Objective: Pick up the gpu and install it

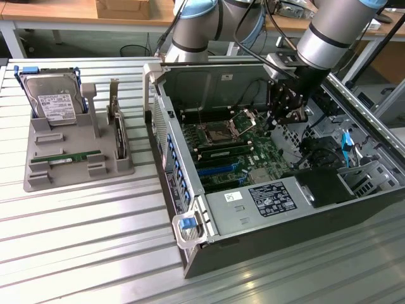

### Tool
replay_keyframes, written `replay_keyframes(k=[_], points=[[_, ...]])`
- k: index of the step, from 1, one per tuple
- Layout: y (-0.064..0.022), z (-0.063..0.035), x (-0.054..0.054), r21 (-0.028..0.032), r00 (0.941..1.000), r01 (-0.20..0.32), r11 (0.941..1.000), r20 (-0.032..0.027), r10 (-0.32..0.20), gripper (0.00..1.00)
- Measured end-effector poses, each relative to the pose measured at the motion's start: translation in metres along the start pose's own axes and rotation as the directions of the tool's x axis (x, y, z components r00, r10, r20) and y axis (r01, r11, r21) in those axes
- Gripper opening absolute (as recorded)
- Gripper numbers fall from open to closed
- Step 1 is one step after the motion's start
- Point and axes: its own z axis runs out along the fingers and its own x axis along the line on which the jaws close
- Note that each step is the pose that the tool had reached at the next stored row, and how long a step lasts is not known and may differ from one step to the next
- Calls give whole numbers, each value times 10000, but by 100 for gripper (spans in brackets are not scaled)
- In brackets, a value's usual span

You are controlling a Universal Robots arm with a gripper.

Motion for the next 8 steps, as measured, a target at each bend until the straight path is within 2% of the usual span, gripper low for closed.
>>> replay_keyframes(k=[8], points=[[0, 0, 0, 3, 10000, -77, 10000, 6, 77, 11]])
